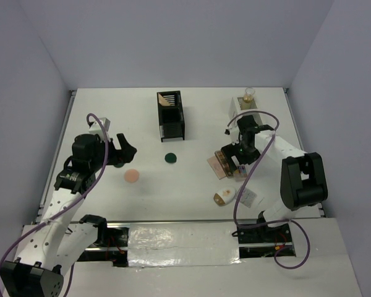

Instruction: Organize the makeup

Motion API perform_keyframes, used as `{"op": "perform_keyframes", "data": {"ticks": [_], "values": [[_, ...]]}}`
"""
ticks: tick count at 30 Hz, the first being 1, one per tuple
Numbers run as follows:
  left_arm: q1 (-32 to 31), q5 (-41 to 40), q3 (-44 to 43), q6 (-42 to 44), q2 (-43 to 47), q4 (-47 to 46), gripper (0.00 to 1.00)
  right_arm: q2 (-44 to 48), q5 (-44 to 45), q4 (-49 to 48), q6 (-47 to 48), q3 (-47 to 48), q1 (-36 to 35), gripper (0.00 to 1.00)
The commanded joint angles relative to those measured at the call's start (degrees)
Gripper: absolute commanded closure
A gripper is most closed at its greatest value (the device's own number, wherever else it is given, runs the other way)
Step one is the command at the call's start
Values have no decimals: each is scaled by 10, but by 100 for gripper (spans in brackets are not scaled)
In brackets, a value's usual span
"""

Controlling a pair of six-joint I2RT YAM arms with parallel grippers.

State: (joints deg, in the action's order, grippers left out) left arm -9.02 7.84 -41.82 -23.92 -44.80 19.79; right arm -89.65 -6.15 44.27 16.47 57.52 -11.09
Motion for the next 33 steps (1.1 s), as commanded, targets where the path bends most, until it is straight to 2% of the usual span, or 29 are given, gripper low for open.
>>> {"op": "perform_keyframes", "data": {"ticks": [1, 18, 22, 30, 33], "values": [[4, 9, 3, 13, 11, -15, 1, -19, 20, 1, -28, -1, 5, 3], [4, 4, 4, 12, 21, -13, 1, -76, -16, -16, -25, -13, 30, 2], [4, 3, 4, 12, 21, -12, 1, -87, -23, -17, -15, -7, 30, 5], [4, 3, 3, 12, 18, -12, 1, -69, -21, -28, -10, -14, 31, 20], [4, 3, 2, 14, 14, -14, 1, -73, -18, -24, -7, -18, 31, 14]]}}
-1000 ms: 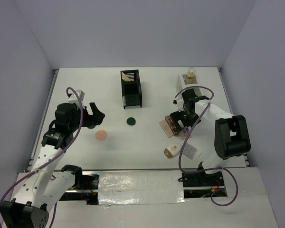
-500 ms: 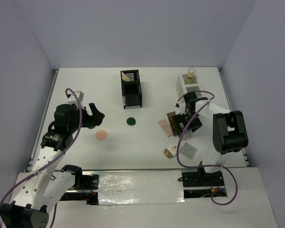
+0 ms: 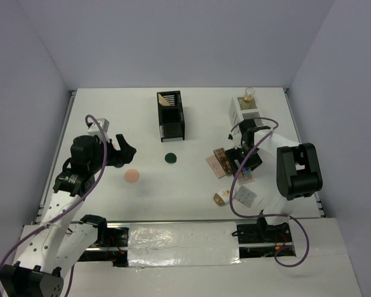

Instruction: Organize the makeup

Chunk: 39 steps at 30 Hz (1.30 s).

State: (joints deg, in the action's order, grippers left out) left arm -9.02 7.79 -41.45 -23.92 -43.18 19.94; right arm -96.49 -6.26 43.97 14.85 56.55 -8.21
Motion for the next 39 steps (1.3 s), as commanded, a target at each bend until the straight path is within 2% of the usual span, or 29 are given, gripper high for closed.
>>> {"op": "perform_keyframes", "data": {"ticks": [1, 9, 13, 15, 16, 17, 22, 24, 28, 31, 34, 39], "values": [[4, 5, -2, 14, -3, -17, 1, -6, -16, -19, 9, -10, 2, 13], [4, 5, -2, 14, -3, -18, 1, 0, 2, -20, 4, -15, 2, 11], [5, 6, -3, 14, -4, -18, 1, 0, 3, -20, 1, -15, 2, 14], [5, 6, -4, 13, -5, -19, 1, 3, 1, -20, 2, -16, 2, 24], [5, 7, -5, 12, -4, -19, 1, 6, 0, -20, 2, -16, 3, 34], [5, 9, -5, 12, -4, -19, 1, 17, -1, -20, 2, -16, 2, 39], [5, 16, -6, 3, 1, -21, 1, 77, -2, -13, 22, -10, 2, 58], [5, 26, -5, -8, 4, -24, 1, 103, -18, -4, 34, 5, 4, 62], [5, 54, 1, -35, 11, -47, 1, 181, -93, 16, 83, 45, 6, 78], [5, 77, 10, -57, 15, -70, 1, 214, -154, 16, 111, 75, 9, 85], [5, 89, 15, -70, 15, -79, 2, 227, -180, -12, 109, 103, 12, 88], [5, 93, 20, -70, 16, -80, 1, 249, -184, -98, 80, 152, 20, 94]]}}
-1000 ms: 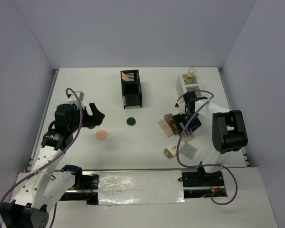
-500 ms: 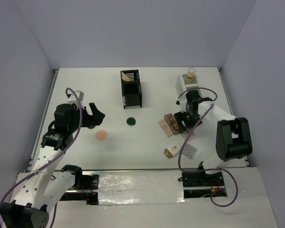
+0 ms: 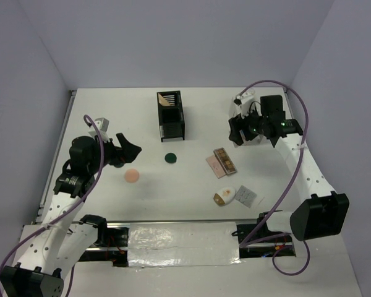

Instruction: Organize the makeup

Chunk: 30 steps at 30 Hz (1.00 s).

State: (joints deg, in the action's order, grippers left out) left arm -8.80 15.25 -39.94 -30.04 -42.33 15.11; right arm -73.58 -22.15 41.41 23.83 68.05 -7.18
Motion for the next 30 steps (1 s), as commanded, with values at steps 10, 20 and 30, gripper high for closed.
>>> {"op": "perform_keyframes", "data": {"ticks": [10, 20, 30], "values": [[3, 22, 21, -12, 6, -36, 1, 33, -5, -382, -105, -71, 67, 96], [3, 23, 18, -12, -8, -40, 1, -90, -167, -419, -57, -15, 172, 90], [3, 26, 21, -18, -19, -51, 1, -149, -230, -435, 2, -10, 185, 91]]}}
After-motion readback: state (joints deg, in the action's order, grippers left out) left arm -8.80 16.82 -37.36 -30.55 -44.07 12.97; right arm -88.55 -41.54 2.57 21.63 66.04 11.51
